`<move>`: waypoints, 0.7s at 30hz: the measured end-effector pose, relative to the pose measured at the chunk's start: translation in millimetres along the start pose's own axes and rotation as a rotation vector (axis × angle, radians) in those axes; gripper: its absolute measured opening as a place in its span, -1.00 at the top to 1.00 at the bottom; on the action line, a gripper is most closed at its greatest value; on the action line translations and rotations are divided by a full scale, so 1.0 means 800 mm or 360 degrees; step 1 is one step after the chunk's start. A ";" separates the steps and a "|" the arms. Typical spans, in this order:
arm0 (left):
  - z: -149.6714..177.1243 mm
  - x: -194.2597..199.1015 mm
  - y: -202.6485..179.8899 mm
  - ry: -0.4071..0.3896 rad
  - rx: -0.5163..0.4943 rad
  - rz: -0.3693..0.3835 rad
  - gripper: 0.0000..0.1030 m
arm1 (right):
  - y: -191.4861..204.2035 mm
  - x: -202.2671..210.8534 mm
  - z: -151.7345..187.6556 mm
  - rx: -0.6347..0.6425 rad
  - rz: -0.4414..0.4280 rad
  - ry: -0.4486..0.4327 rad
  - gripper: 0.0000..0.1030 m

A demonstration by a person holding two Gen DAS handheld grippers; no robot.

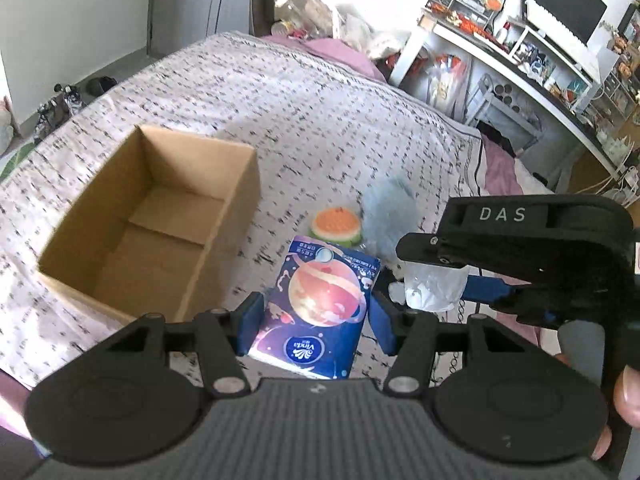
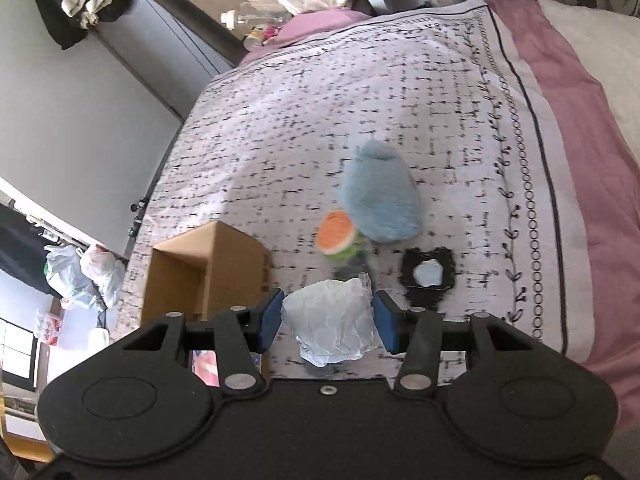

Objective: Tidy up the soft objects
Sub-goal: 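Carry both items into the cardboard box and open both grippers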

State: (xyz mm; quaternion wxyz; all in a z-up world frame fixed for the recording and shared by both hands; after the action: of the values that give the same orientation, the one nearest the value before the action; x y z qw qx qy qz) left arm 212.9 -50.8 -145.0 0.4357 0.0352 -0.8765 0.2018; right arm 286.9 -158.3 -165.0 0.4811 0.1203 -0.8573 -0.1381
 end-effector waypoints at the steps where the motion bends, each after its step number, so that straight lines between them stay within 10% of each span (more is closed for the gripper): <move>1: -0.004 0.002 0.004 -0.0003 0.0002 -0.0002 -0.09 | 0.006 0.001 0.000 0.0005 0.0001 -0.0005 0.07; 21: -0.064 0.020 0.119 -0.0053 0.0144 -0.0016 -0.09 | 0.134 -0.020 0.004 0.0120 -0.0097 -0.0044 0.06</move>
State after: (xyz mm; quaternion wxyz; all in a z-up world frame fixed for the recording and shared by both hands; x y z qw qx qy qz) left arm 219.2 57.9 -135.9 0.4199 0.0626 -0.8735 0.2383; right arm 284.5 -52.3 -141.4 0.4599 0.1625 -0.8644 -0.1220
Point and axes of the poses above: each gripper's, at about its wrist camera, not at the fingertips, and x roughly against the way its jaws point, y to its left, z to its underside, the point moved 9 cm from there along -x, roughly the way its jaws point, and after that the axes turned 7 degrees about x, right-handed, at the moved point
